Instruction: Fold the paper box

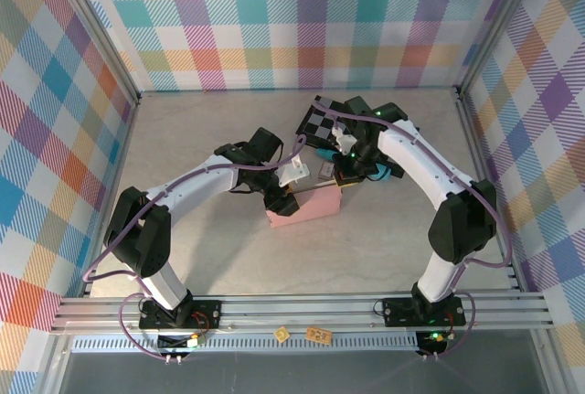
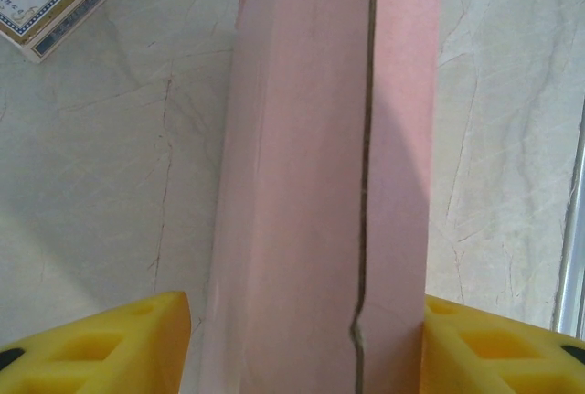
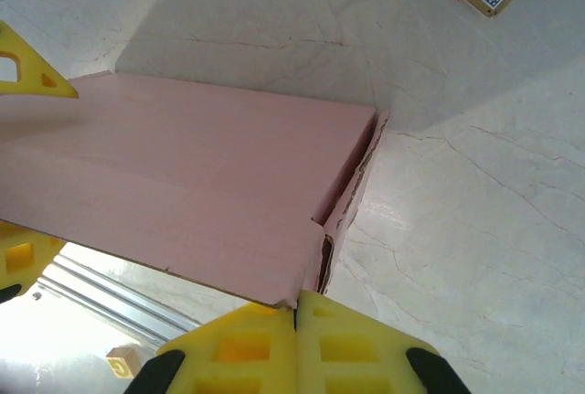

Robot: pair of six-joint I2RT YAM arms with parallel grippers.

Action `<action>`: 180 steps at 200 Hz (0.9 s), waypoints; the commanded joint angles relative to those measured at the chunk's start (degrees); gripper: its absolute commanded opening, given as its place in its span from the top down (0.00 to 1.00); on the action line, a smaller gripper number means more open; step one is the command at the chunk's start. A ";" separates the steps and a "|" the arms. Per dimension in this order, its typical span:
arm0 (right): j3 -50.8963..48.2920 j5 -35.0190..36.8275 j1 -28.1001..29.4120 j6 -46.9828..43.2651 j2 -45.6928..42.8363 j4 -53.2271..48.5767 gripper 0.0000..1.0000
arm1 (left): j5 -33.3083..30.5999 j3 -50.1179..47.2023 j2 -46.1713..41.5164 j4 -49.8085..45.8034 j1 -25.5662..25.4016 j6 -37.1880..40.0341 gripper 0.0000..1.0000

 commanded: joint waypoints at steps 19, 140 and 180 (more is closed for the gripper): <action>1.67 -3.51 0.51 1.40 0.71 -2.07 1.00 | -0.38 0.56 -2.34 2.62 0.47 -1.19 0.41; -10.34 2.83 2.07 2.67 -7.48 8.99 1.00 | -0.77 -2.87 -7.02 7.94 0.47 -8.86 0.48; -9.21 2.75 2.10 2.39 -7.37 8.47 1.00 | -2.13 -7.23 -13.52 10.88 0.38 -12.96 0.37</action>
